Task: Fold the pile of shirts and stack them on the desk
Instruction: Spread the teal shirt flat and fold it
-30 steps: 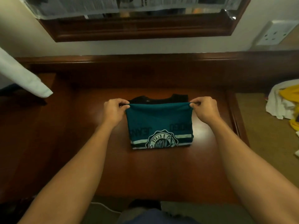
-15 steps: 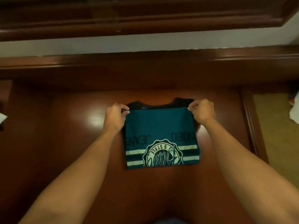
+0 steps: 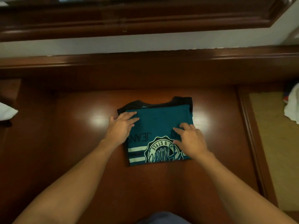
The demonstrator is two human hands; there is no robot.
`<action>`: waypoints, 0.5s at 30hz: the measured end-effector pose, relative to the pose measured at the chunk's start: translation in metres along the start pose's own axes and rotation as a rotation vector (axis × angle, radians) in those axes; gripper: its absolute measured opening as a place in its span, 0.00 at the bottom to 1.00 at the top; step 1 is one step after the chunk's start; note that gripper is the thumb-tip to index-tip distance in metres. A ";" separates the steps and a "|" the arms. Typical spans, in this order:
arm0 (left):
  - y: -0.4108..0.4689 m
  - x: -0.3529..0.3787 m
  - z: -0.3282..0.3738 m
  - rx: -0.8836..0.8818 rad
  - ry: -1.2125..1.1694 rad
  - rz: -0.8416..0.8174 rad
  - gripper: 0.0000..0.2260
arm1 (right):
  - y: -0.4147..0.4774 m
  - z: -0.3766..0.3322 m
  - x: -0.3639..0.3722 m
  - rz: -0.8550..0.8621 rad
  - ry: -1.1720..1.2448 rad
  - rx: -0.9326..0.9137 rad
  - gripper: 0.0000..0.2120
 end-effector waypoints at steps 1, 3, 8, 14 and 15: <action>-0.005 -0.001 0.003 -0.031 0.020 -0.016 0.17 | -0.005 -0.002 0.004 -0.001 -0.051 0.005 0.30; -0.016 -0.003 0.015 -0.103 0.047 -0.033 0.18 | -0.008 0.000 0.006 0.000 -0.085 0.034 0.31; -0.039 -0.011 0.056 -0.133 0.227 -0.099 0.14 | -0.010 -0.010 0.002 -0.023 -0.113 0.112 0.33; -0.063 0.001 0.071 -0.018 0.160 -0.160 0.32 | -0.086 -0.043 0.029 0.001 -0.127 -0.117 0.23; -0.069 0.002 0.069 -0.028 0.165 -0.184 0.34 | -0.095 -0.041 0.036 -0.036 -0.147 -0.141 0.24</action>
Point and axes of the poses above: each hand's wrist, its own y-axis towards the middle knuckle, its own x-axis out of the palm, z = x × y, the point moved 1 cm from there along y, towards the middle knuckle, and after that the axes turned 2 degrees about -x, right-handed, at the moved point
